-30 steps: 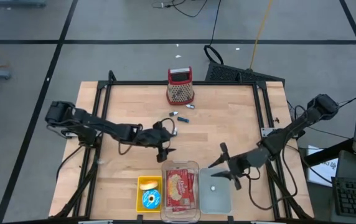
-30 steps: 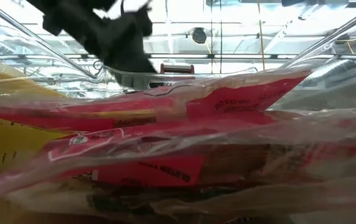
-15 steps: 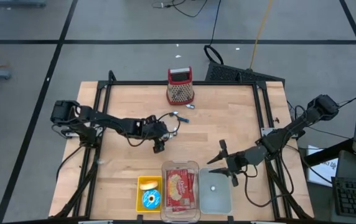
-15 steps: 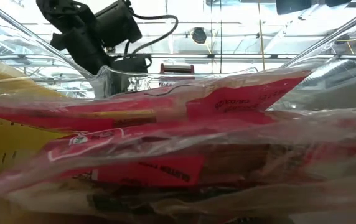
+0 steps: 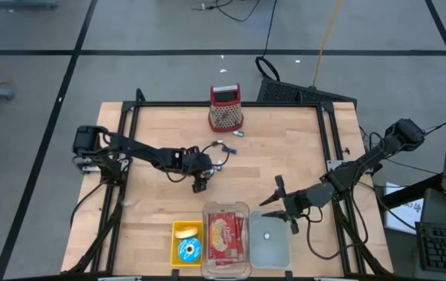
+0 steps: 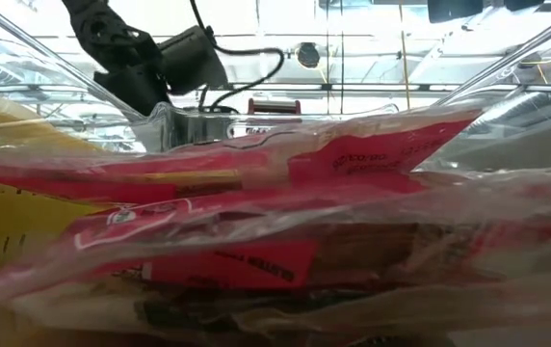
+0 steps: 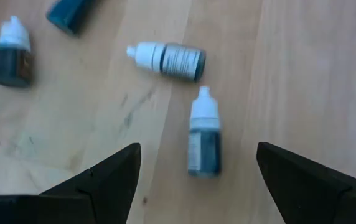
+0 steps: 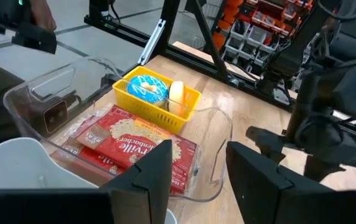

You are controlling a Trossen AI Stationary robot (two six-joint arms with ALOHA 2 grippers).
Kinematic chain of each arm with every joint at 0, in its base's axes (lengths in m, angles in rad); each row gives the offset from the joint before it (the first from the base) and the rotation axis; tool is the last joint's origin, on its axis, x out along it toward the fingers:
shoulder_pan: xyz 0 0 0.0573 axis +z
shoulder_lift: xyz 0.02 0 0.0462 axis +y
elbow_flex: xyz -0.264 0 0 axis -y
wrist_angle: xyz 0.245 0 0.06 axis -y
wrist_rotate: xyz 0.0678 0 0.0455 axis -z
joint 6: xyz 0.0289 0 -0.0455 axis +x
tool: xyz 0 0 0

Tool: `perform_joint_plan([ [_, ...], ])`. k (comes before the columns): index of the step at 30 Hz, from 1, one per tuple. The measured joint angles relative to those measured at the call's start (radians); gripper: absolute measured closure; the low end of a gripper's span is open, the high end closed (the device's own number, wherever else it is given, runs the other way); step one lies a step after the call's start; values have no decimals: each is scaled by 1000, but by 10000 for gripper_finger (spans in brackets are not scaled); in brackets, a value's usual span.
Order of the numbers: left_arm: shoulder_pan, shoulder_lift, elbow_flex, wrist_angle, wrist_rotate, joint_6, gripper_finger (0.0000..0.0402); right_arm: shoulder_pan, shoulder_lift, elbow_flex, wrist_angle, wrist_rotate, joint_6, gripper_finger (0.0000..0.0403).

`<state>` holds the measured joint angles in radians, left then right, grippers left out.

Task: Pick & Place Food Item
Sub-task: Put the bottom black food coloring bottle into the gray bin

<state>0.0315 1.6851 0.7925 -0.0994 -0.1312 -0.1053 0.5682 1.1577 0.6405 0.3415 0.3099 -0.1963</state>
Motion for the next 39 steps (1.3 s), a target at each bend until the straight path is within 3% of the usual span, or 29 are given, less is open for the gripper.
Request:
perform_joint_plan([
  [8, 20, 52, 4, 24, 62, -9, 94, 0, 0, 0, 8, 0, 1, 264],
  [16, 19, 51, 3, 39, 86, -5, 199, 0, 0, 0, 6, 0, 0, 264],
  [24, 19, 53, 2, 40, 83, -8, 262, 0, 0, 0, 6, 0, 1, 264],
  [33, 19, 49, 1, 41, 77, -28, 311, 0, 0, 0, 6, 0, 1, 264],
  [39, 19, -35, -4, 9, 76, -29, 320, 0, 0, 1, 7, 0, 1, 264],
])
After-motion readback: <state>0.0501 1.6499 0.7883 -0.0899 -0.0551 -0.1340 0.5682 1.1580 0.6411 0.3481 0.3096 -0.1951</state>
